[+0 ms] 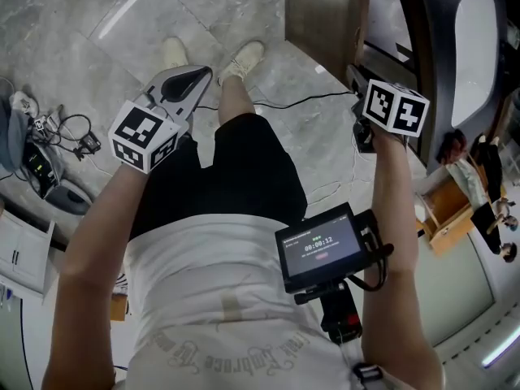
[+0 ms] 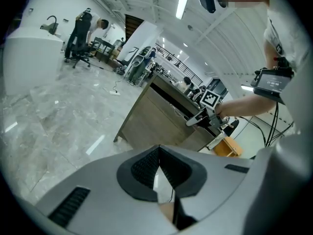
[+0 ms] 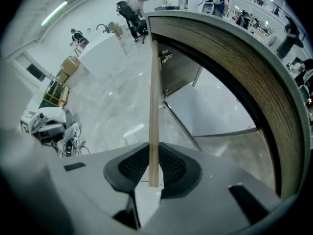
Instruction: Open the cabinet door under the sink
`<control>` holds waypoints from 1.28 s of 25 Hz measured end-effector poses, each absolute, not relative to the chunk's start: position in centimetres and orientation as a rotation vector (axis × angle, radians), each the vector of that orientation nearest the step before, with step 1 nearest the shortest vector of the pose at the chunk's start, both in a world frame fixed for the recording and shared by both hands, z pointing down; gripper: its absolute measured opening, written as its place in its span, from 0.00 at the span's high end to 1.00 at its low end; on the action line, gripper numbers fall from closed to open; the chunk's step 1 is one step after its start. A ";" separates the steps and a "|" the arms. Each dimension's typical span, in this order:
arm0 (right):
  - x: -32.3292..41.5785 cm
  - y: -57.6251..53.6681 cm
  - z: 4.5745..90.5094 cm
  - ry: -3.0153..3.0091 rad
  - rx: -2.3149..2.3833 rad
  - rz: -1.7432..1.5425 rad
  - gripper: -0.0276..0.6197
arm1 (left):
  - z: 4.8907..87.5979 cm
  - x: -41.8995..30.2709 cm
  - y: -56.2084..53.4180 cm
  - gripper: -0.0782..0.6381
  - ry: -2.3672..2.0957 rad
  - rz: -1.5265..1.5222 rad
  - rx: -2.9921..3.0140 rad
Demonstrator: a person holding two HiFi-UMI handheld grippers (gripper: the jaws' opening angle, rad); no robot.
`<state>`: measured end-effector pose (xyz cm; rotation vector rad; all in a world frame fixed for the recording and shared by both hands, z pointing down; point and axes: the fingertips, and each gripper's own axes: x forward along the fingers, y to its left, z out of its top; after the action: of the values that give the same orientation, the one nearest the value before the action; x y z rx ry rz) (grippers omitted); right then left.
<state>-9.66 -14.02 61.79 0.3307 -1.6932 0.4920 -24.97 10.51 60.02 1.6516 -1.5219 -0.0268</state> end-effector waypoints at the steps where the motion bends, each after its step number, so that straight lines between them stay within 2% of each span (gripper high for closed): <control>1: -9.7 -14.0 61.6 -1.693 0.336 0.525 0.86 | 59.9 -25.1 10.5 0.88 -1.528 -0.034 1.644; 25: -14.7 -8.5 59.6 -1.686 0.317 0.964 0.82 | 59.1 -28.4 12.6 0.88 -1.645 -0.166 1.496; 32: -17.1 -5.6 61.6 -1.658 0.371 1.065 0.81 | 60.8 -29.7 14.9 0.88 -1.649 -0.195 1.480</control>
<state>-17.08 -5.63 61.60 0.3714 -1.6579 1.0651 -29.69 14.87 60.79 1.4796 -1.6488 -0.1948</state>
